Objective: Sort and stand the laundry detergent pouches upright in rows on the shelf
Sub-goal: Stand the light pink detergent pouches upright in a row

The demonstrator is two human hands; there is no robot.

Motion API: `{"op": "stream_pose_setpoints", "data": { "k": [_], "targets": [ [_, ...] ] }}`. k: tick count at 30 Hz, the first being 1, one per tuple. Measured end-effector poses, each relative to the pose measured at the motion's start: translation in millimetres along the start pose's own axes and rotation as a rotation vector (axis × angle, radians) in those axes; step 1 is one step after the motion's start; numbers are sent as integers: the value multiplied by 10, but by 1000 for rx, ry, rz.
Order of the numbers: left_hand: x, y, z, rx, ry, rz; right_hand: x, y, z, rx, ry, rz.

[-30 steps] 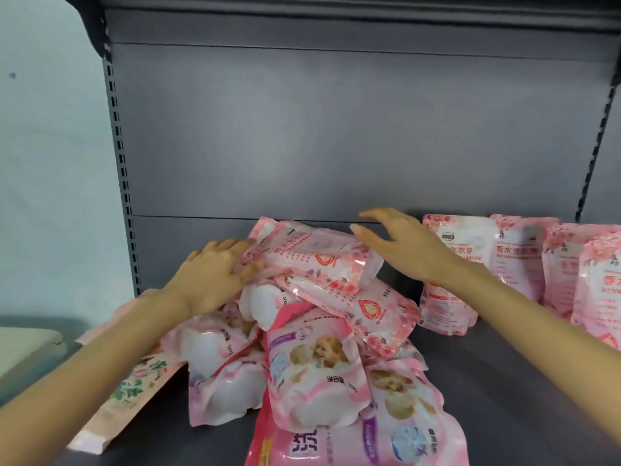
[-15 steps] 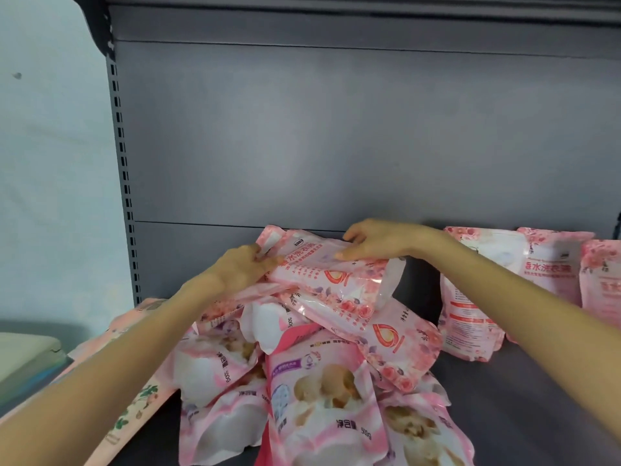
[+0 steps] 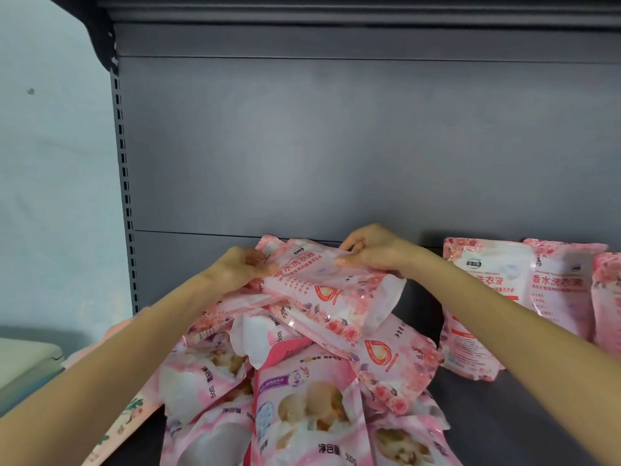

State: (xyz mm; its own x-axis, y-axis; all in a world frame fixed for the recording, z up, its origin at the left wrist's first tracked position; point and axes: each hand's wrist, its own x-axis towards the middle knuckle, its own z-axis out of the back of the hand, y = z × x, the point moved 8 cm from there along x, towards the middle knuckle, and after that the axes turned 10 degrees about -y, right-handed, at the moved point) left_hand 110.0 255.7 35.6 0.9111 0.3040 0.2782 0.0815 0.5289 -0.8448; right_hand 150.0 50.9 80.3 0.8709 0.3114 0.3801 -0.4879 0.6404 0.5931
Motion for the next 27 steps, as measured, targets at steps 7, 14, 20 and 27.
{"op": "stream_pose_setpoints", "data": {
  "k": [7, 14, 20, 27],
  "targets": [
    [54, 76, 125, -261, -129, 118, -81, -62, 97, 151, -127, 18],
    [-27, -137, 77, -427, -65, 100, -300, -160, 282, 253, -202, 27],
    [-63, -516, 4, -357, -78, -63, -474, -245, 369, 304, -58, -60],
    [-251, -840, -165, -392, -32, -187, -545, -238, 438, 576, -93, -140]
  ]
}}
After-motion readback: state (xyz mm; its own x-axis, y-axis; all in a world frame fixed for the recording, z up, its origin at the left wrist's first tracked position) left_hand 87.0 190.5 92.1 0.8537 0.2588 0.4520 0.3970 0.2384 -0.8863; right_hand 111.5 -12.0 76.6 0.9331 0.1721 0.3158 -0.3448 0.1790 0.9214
